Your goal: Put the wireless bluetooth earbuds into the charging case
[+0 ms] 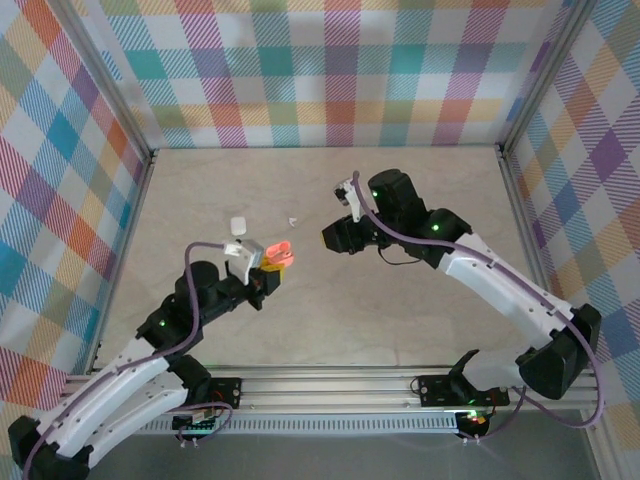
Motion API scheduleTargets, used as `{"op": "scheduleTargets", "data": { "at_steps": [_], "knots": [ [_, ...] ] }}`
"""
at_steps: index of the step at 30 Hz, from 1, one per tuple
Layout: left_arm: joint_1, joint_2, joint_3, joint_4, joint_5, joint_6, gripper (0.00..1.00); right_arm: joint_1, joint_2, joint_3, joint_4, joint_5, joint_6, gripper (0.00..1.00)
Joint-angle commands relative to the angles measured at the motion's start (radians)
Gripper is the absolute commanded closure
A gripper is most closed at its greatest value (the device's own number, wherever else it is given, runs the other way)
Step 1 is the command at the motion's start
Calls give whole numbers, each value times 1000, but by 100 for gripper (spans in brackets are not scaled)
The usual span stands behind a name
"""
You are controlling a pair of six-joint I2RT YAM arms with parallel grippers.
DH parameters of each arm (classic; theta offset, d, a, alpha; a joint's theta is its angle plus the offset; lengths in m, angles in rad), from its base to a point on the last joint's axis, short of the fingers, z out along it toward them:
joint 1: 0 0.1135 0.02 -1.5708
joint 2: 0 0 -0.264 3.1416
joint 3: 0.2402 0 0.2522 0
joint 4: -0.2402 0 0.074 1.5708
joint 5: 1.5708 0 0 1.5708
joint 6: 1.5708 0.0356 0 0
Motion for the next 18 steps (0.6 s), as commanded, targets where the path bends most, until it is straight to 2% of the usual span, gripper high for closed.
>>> {"op": "scheduleTargets", "data": {
  "at_steps": [1, 3, 6, 9, 14, 18],
  "knots": [
    [-5, -132, -45, -143, -76, -71, 100, -1, 92, 42, -20, 66, 103, 68],
    [-5, -229, -66, -216, -101, -109, 100, -1, 153, 35, 12, 61, 171, 70],
    [-5, -358, -83, -290, -128, -150, 100, 3, 261, 12, 111, -41, 292, 72],
    [-5, -442, -68, -368, -150, -160, 100, 42, 415, 86, 110, -105, 350, 73],
    [-5, -455, -2, -490, -179, -152, 100, 149, 666, 310, -31, -75, 336, 68],
    [-5, -434, 36, -519, -180, -153, 100, 196, 792, 408, -93, -22, 362, 65]
  ]
}}
